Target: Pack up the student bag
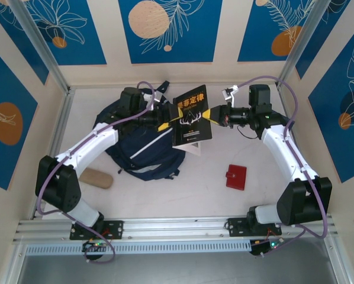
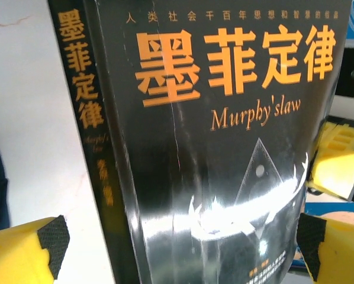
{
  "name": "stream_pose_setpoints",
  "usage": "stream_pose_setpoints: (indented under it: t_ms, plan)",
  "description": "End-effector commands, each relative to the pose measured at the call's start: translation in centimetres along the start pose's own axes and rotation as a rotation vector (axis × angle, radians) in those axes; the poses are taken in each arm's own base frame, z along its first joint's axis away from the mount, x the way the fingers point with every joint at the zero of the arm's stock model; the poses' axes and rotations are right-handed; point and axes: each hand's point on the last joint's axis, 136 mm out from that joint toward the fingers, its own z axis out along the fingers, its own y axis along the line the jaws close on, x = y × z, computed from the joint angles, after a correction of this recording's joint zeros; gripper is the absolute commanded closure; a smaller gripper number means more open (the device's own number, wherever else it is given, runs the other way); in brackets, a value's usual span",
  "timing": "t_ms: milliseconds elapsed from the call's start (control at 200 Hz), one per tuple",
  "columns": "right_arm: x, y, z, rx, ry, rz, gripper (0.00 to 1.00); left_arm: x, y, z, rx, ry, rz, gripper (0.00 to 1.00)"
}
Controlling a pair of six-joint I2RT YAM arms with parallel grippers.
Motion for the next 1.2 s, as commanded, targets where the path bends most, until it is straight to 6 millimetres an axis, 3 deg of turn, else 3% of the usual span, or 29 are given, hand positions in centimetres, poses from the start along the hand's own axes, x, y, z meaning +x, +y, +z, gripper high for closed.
stream_pose_setpoints:
  t_ms: [0,240,520,745,835,895,1040,1195]
  plan:
    - [-0.6,4.6,-0.3,-0.136,0.028,-0.093,1.00,-0.3,-1.5,-0.7,0.055,0.005,-0.022,0.00]
    - [-0.3,4.4,0.0,-0.147,0.047,-0.075,1.00,-0.2,-3.8,-1.2,0.165,0.000,0.011,0.04]
    - [-0.3,2.4,-0.1,-0.103,0.029,-0.028,1.00,-0.9,-5.7,-2.7,0.181,-0.053,0.079,0.25]
    - [-0.2,1.8,-0.2,-0.091,0.025,-0.010,1.00,-1.6,-5.9,-3.0,0.180,-0.108,0.086,0.49]
    - [-0.2,1.5,-0.2,-0.078,0.018,-0.011,1.00,-1.8,-5.7,-3.1,0.171,-0.126,0.087,0.67]
    - [-0.4,0.9,-0.3,-0.036,-0.009,0.002,0.89,-2.0,-5.4,-3.3,0.156,-0.150,0.091,0.80]
    - [-0.8,-1.1,-1.0,0.101,-0.108,0.064,0.39,-3.2,-4.2,-4.9,0.079,-0.267,0.100,0.94]
    - [-0.5,-1.6,-0.9,0.103,-0.181,0.096,0.14,-5.3,-3.6,-8.2,-0.004,-0.473,0.112,0.99]
